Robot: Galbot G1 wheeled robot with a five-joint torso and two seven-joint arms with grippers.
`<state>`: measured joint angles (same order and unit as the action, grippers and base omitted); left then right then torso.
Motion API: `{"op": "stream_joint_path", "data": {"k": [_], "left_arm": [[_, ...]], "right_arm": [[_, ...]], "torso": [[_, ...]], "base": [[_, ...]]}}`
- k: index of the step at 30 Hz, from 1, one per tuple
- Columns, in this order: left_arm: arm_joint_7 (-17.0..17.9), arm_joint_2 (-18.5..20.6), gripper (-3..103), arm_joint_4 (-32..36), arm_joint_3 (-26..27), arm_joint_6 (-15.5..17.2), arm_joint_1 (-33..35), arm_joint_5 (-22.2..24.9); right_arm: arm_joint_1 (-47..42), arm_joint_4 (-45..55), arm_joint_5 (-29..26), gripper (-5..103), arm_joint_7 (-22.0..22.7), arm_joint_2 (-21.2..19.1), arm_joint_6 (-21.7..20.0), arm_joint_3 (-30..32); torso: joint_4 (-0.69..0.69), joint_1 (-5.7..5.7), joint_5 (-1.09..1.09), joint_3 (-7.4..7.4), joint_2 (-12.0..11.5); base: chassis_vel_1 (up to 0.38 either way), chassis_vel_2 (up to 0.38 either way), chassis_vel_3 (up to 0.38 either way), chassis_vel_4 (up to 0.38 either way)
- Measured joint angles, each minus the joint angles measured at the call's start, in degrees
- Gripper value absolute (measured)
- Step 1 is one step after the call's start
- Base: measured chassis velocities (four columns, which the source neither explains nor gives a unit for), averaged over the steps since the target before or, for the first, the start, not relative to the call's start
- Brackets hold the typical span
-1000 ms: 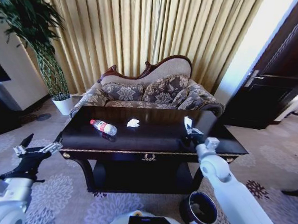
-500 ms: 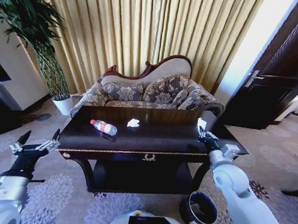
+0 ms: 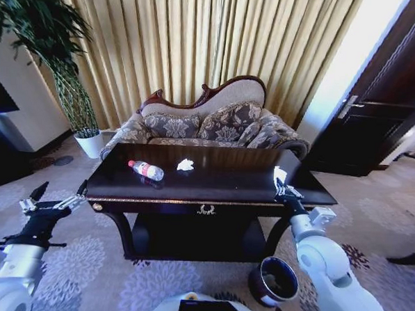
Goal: Move to the front of the table and place the trash on the table into the trash bin.
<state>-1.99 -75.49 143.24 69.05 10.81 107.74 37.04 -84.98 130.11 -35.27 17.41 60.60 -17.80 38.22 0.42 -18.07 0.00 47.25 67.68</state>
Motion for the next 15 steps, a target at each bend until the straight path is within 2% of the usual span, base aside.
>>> {"op": "stream_joint_path", "data": {"k": [8, 15], "left_arm": [[-0.02, -0.40, 100, 0.00, -0.07, -0.16, 0.07, -0.10], [0.03, -0.71, 100, 0.00, 0.17, -0.80, -0.12, -0.14]], "right_arm": [[-0.37, -0.48, 2.28, 0, -0.02, 0.75, -0.44, -1.23], [-2.20, -4.36, 4.22, 0, 0.15, 2.55, -2.32, -2.19]], "torso": [[0.01, 0.01, 0.01, 0.00, 0.01], [0.00, -0.02, 0.00, 0.02, -0.01]], "base": [[0.136, -0.132, -0.143, 0.121], [0.017, -0.014, -0.010, 0.017]]}}
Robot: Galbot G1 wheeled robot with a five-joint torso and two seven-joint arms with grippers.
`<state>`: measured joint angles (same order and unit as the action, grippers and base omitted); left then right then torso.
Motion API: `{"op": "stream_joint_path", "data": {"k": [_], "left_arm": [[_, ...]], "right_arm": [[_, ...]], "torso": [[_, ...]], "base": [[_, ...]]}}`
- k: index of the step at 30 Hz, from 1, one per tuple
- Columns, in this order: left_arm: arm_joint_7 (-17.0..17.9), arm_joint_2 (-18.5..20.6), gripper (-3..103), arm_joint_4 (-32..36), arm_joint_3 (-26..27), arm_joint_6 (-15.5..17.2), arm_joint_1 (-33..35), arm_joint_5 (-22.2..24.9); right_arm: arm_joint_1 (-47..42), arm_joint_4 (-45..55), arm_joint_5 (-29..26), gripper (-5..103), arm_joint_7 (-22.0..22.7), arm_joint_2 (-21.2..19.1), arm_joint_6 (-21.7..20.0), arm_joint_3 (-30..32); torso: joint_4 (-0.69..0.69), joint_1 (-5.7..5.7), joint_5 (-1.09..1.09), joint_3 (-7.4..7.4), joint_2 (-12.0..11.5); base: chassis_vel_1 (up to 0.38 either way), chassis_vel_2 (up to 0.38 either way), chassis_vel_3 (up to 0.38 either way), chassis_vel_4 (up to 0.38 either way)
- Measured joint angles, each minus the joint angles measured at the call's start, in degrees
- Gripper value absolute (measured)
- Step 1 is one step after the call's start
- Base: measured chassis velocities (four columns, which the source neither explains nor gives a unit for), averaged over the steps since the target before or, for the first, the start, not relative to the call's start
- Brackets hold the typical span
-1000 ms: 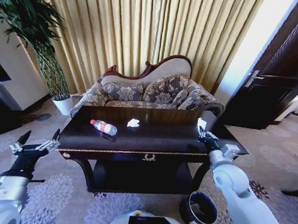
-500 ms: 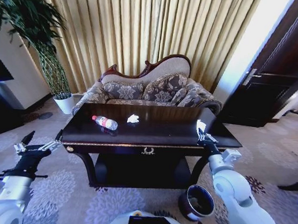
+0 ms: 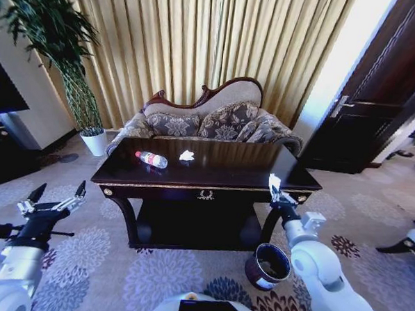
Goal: Move to the front of the table and place the trash on the table into the trash bin.
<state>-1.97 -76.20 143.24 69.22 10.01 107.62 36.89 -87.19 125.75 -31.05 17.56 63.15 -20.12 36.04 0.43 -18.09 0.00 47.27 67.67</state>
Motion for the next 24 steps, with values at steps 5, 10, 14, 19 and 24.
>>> {"op": "stream_joint_path", "data": {"k": [5, 10, 14, 19, 24], "left_arm": [[0.00, -0.39, 100, 0.00, 0.20, -0.07, 0.00, 0.00], [0.03, -0.77, 100, 0.00, 0.27, -0.37, -0.25, 0.00], [0.03, -1.02, 100, 0.00, 0.31, -0.55, -0.11, 0.01], [-0.31, -1.22, 100, 0.00, 0.13, -1.18, -0.01, -0.70], [-0.40, -1.23, 100, 0.00, 0.28, -1.46, 0.16, -0.72]], "right_arm": [[-1.90, -3.45, 0.40, 0, -0.08, 0.76, -0.47, 0.72], [-3.89, -9.89, -0.11, 0, -1.44, 2.26, -0.73, 1.01], [-1.74, -18.67, 0.74, 0, -1.60, 3.38, -0.70, 0.07], [4.45, -31.91, 5.46, 0, -1.91, 4.85, 0.83, -2.09], [8.42, -42.80, 9.92, 0, -3.29, 5.26, 1.81, -3.40]], "torso": [[-0.01, -0.02, 0.00, 0.00, -0.01], [0.01, 0.01, -0.01, -0.01, 0.00], [0.01, 0.01, 0.00, -0.01, 0.01], [-0.01, 0.00, 0.02, -0.01, 0.00], [0.01, 0.00, 0.01, -0.01, 0.01]], "base": [[0.000, 0.000, 0.000, 0.000], [0.000, 0.000, 0.000, 0.000], [0.000, 0.000, 0.000, 0.000], [0.000, 0.000, 0.000, 0.000], [0.000, 0.000, 0.000, 0.000]]}}
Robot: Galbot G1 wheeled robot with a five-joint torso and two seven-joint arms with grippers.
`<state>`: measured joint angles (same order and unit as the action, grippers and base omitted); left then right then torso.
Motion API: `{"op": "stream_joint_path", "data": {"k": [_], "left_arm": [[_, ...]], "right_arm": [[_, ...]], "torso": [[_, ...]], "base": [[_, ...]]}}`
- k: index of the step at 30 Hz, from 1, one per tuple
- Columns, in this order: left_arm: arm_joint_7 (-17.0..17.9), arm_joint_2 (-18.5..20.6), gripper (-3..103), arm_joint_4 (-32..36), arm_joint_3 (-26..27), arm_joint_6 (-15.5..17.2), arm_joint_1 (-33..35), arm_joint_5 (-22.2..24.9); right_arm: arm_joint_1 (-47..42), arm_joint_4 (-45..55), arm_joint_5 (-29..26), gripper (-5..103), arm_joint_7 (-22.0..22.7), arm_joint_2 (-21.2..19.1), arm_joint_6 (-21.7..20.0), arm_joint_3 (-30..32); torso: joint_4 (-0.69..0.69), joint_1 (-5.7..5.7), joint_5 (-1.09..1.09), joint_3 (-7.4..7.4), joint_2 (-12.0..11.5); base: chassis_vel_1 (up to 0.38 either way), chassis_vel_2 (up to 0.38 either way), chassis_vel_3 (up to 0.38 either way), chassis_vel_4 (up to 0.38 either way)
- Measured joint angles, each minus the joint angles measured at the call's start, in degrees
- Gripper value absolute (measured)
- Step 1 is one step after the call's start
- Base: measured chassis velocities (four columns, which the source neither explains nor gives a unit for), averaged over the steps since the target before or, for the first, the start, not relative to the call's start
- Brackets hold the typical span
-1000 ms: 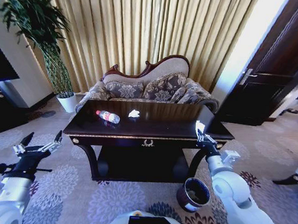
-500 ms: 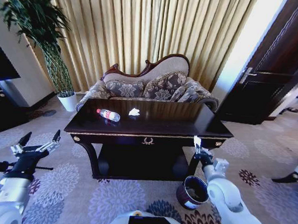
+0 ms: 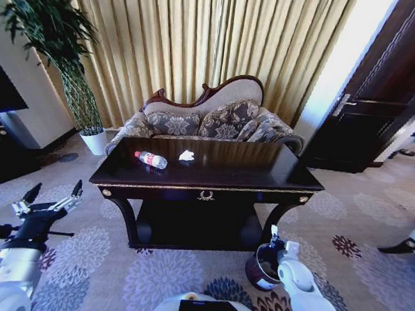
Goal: Move to the front of the table and place the trash on the table into the trash bin.
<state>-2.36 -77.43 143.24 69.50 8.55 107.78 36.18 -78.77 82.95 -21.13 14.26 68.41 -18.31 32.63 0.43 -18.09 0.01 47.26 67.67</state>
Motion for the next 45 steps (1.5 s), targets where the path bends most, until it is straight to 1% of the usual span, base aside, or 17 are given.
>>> {"op": "stream_joint_path", "data": {"k": [2, 9, 16, 17, 19, 20, 22, 23, 27, 32, 35, 36, 38, 39, 41, 42, 45], "left_arm": [[-0.01, -0.19, 100, 0.00, -0.26, -0.51, 0.00, -0.01], [0.07, -0.96, 100, 0.00, -0.70, -0.96, 0.21, -0.30], [0.16, -1.06, 100, 0.00, -0.19, -0.98, 0.52, -0.31], [0.18, -1.10, 100, 0.00, -0.12, -0.98, 0.59, -0.31], [0.18, -1.18, 100, 0.00, -0.09, -0.98, 0.64, -0.31], [0.18, -1.18, 100, 0.00, -0.09, -0.98, 0.64, -0.31], [0.18, -1.23, 100, 0.00, -0.09, -0.98, 0.64, -0.31], [0.18, -1.23, 100, 0.00, -0.09, -0.98, 0.64, -0.31], [0.19, -1.31, 100, 0.00, -0.11, -0.98, 0.67, -0.25], [0.19, -1.33, 100, 0.00, -0.17, -0.93, 0.66, -0.21], [0.19, -1.36, 100, 0.00, -0.23, -0.90, 0.70, -0.21], [0.19, -1.36, 100, 0.00, -0.23, -0.90, 0.70, -0.21], [0.18, -1.36, 100, 0.00, -0.21, -0.90, 0.86, -0.21], [0.18, -1.36, 100, 0.00, -0.21, -0.90, 0.86, -0.21], [0.16, -1.36, 100, 0.00, -0.17, -0.90, 0.91, -0.22], [0.15, -1.37, 100, 0.00, -0.16, -0.90, 0.93, -0.21], [0.14, -1.36, 100, 0.00, -0.12, -0.90, 0.94, -0.18]], "right_arm": [[2.34, -5.82, 1.91, 0, -0.36, 0.30, 0.11, -0.24], [6.27, -16.02, 5.10, 0, -0.44, 1.71, 1.30, -0.16], [7.96, -21.56, 9.88, 0, -0.50, 2.51, 2.87, 0.09], [8.00, -21.63, 10.49, -3, -0.53, 2.51, 2.96, 0.06], [8.18, -21.34, 10.62, 8, -0.51, 2.71, 3.06, 0.08], [8.18, -21.34, 10.62, 8, -0.51, 2.71, 3.06, 0.08], [8.36, -20.67, 10.46, 18, -0.40, 2.84, 3.11, 0.13], [8.36, -20.67, 10.46, 18, -0.40, 2.84, 3.11, 0.13], [8.25, -19.89, 10.26, 40, -0.35, 2.70, 3.20, 0.11], [8.00, -19.34, 10.07, 51, -0.35, 2.51, 3.21, 0.12], [7.75, -19.05, 9.87, 67, -0.35, 2.40, 3.21, 0.23], [7.75, -19.05, 9.87, 67, -0.35, 2.40, 3.21, 0.23], [7.65, -18.99, 9.64, 78, -0.35, 2.38, 3.21, 0.31], [7.65, -18.99, 9.64, 78, -0.35, 2.38, 3.21, 0.31], [7.62, -18.98, 9.56, 89, -0.32, 2.38, 3.22, 0.38], [7.59, -18.94, 9.48, 89, -0.30, 2.38, 3.21, 0.41], [7.56, -18.88, 9.26, 98, -0.26, 2.38, 3.22, 0.46]], "torso": [[0.00, 0.01, -0.02, 0.00, 0.00], [-0.01, 0.00, -0.01, 0.00, 0.00], [0.00, 0.00, 0.00, 0.00, 0.00], [0.00, 0.00, -0.01, 0.00, 0.00], [0.00, 0.00, -0.02, 0.00, 0.00], [0.00, 0.00, -0.02, 0.00, 0.00], [-0.02, 0.00, -0.02, 0.00, 0.00], [-0.02, 0.00, -0.02, 0.00, 0.00], [-0.01, 0.00, -0.01, 0.00, 0.00], [-0.01, 0.00, -0.01, 0.00, 0.00], [0.00, 0.00, -0.01, 0.00, 0.00], [0.00, 0.00, -0.01, 0.00, 0.00], [-0.01, 0.00, -0.01, 0.00, 0.00], [-0.01, 0.00, -0.01, 0.00, 0.00], [-0.01, 0.00, -0.01, 0.00, 0.00], [-0.01, 0.01, -0.01, 0.00, 0.00], [0.00, 0.00, -0.01, 0.00, 0.00]], "base": [[0.000, 0.000, 0.000, 0.000], [0.000, 0.000, 0.000, 0.000], [0.000, 0.000, 0.000, 0.000], [0.000, 0.000, 0.000, 0.000], [0.000, 0.000, 0.000, 0.000], [0.000, 0.000, 0.000, 0.000], [0.000, 0.000, 0.000, 0.000], [0.000, 0.000, 0.000, 0.000], [0.000, 0.000, 0.000, 0.000], [0.000, 0.000, 0.000, 0.000], [0.000, 0.000, 0.000, 0.000], [0.000, 0.000, 0.000, 0.000], [0.000, 0.000, 0.000, 0.000], [0.000, 0.000, 0.000, 0.000], [0.000, 0.000, 0.000, 0.000], [0.000, 0.000, 0.000, 0.000], [0.000, 0.000, 0.000, 0.000]]}}
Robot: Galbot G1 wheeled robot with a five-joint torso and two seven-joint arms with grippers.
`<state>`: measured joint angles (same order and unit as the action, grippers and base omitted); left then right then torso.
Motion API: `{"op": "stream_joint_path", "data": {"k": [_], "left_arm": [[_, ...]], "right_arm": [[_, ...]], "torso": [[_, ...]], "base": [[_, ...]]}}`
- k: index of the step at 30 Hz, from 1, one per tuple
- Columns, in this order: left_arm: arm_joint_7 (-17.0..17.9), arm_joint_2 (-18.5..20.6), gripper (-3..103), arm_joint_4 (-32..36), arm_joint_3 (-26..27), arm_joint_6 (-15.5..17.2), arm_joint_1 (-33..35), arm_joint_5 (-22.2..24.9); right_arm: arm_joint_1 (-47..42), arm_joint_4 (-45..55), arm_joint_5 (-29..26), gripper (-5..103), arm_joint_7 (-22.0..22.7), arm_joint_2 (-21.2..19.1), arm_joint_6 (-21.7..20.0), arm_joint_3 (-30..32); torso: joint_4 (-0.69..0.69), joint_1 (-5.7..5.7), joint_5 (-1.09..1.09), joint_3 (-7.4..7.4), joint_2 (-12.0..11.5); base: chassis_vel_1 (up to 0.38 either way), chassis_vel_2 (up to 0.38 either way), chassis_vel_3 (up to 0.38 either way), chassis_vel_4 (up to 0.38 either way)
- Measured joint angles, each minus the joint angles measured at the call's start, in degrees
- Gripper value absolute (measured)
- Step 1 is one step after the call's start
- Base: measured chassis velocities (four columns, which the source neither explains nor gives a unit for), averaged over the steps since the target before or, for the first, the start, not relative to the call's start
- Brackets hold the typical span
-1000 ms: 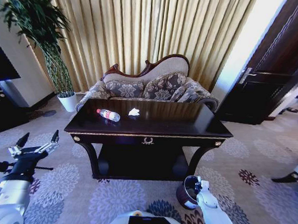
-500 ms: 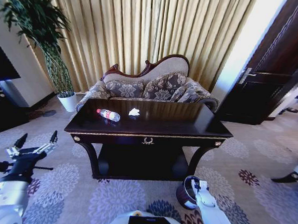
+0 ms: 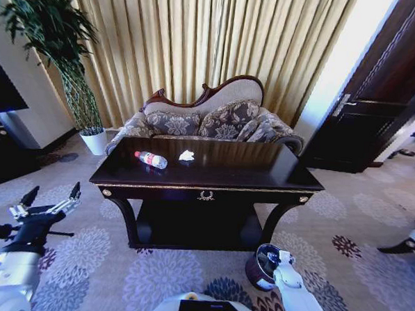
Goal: Move to the front of the table and place the trash on the table into the trash bin.
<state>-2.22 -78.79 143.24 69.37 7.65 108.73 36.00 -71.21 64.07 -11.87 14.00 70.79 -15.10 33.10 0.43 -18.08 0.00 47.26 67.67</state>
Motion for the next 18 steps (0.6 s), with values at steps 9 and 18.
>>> {"op": "stream_joint_path", "data": {"k": [9, 18], "left_arm": [[-0.03, 0.02, 100, 0.00, -0.01, 0.00, -0.21, 0.13], [-0.03, 0.20, 100, 0.00, -0.11, 0.05, -0.28, 0.19]], "right_arm": [[-0.79, 1.93, -1.07, 100, 0.14, 0.19, 0.84, 0.48], [-5.48, 26.10, -10.85, 100, -0.48, -0.52, 5.05, 1.31]], "torso": [[0.00, 0.00, 0.01, 0.00, 0.00], [-0.01, 0.00, -0.02, 0.00, 0.00]], "base": [[0.000, 0.000, 0.000, 0.000], [0.000, 0.000, 0.000, 0.000]]}}
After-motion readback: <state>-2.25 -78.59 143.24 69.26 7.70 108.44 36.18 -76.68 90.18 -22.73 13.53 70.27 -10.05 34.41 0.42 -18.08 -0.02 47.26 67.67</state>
